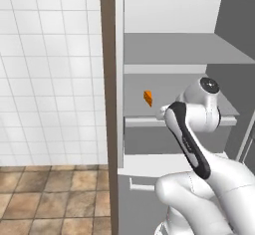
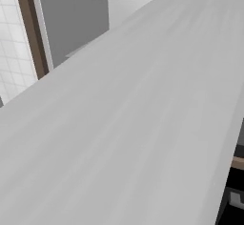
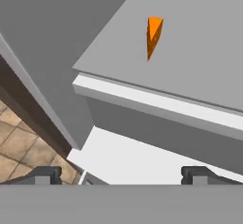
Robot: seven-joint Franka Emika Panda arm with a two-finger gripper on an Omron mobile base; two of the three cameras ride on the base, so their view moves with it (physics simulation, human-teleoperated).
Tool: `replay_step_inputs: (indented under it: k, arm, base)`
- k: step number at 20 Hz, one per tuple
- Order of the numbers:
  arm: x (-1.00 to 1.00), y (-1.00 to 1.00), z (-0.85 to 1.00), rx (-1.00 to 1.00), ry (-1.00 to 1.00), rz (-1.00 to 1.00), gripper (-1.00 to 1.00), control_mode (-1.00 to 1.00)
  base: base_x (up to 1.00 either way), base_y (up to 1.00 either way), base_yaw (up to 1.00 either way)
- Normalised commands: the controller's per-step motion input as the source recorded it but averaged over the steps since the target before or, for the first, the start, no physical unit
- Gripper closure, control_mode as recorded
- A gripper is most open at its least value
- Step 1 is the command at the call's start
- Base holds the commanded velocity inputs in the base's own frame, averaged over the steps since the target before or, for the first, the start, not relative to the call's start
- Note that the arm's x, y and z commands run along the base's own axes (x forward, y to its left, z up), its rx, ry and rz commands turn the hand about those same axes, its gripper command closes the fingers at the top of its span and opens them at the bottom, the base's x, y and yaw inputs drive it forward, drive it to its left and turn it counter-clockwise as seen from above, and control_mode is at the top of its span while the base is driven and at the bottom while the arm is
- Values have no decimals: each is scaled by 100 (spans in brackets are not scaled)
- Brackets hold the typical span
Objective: Take the cheese, steak, and potato from the fridge and place them on the plate on the dining counter to create an appetizer plate.
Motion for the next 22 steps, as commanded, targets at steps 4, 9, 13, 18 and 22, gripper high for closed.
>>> replay_step_inputs:
  k: [4, 9, 13, 18, 22]
  arm:
    - [51, 0, 0, 5, -1, 0, -100, -100]
    - [56, 0, 0, 0, 0, 0, -100, -100]
    - [53, 0, -1, 0, 0, 0, -100, -100]
    - [52, 0, -2, 0, 0, 0, -100, -100]
    - [49, 0, -8, 0, -2, 0, -100, -100]
  base:
    - [0, 0, 0]
    - [0, 0, 0]
    - [0, 0, 0]
    - [0, 0, 0]
    - [0, 0, 0]
